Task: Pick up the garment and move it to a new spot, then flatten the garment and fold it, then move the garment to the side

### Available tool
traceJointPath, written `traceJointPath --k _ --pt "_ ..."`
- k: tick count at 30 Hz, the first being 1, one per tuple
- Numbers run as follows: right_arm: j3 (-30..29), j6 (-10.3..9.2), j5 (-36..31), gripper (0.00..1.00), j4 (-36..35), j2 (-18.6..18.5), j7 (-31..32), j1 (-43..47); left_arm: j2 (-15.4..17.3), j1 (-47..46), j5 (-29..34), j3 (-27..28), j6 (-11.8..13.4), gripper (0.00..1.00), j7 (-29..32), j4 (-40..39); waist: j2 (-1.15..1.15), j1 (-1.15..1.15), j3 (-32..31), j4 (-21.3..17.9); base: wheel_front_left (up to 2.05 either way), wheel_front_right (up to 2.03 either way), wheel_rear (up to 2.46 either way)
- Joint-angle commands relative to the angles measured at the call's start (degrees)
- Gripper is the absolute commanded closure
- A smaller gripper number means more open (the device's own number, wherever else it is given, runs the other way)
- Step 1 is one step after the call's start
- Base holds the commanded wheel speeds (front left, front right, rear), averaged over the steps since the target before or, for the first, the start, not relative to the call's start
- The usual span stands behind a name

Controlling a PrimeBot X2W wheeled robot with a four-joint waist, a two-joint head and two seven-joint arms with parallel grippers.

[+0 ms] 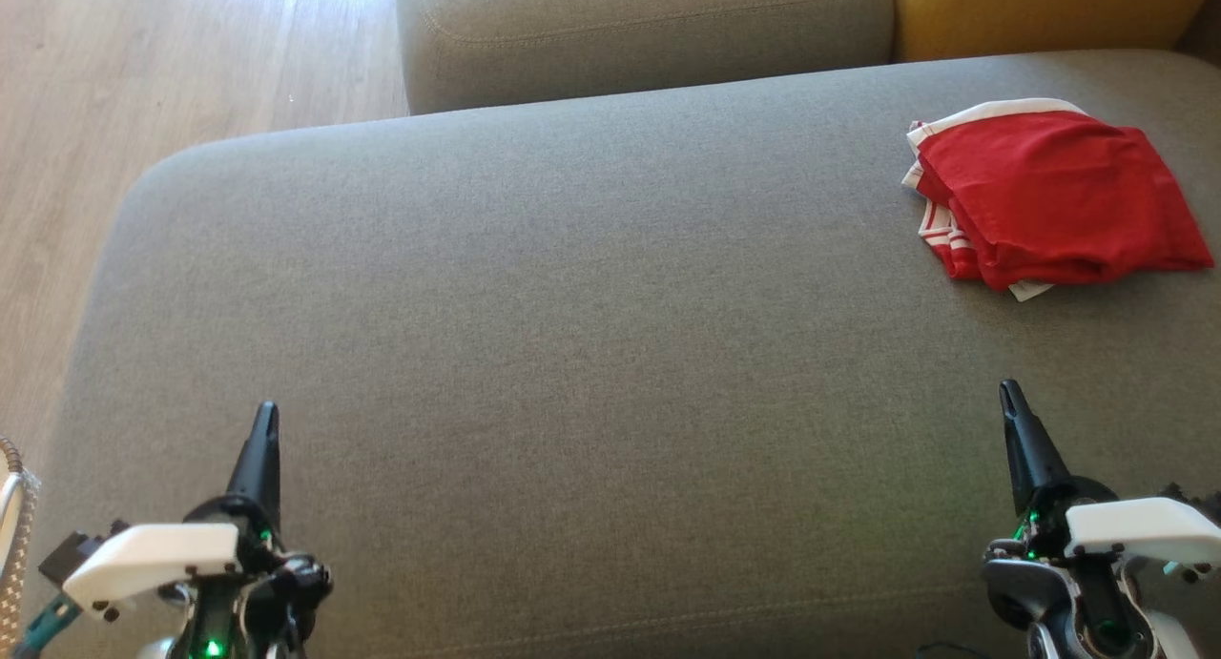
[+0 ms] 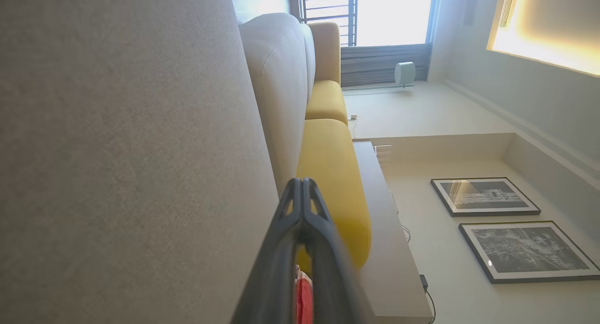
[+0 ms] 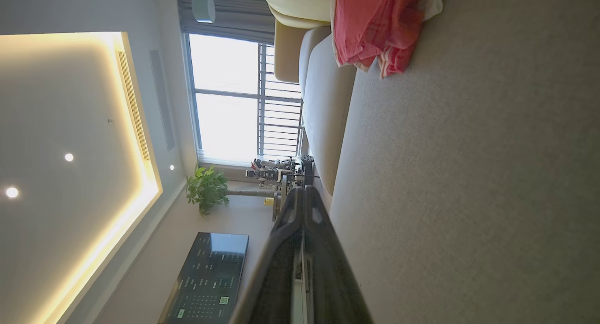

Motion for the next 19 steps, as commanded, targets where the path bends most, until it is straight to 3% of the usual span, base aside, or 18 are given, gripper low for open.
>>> traceJointPath --k 1,7,19 --pt "0.7 -0.01 1.8 1.0 -1.6 -1.0 0.6 -3.5 1.2 -3.9 -1.8 2.1 -0.6 1.0 0.6 -1.5 0.0 0.0 0.0 0.0 0.0 0.0 0.0" --pt "0.3 -0.01 5.8 1.0 -1.3 -1.0 1.6 -4.0 1.2 -4.9 -5.9 3.0 -1.5 1.0 1.6 -0.8 0.0 0.0 0.1 0.0 0.0 0.0 0.0" --pt "0.0 -0.01 5.7 1.0 -1.2 -0.8 1.9 -4.1 1.0 -4.9 -5.8 3.4 -1.5 1.0 1.9 -0.7 0.0 0.0 0.1 0.0 0.0 0.0 0.0"
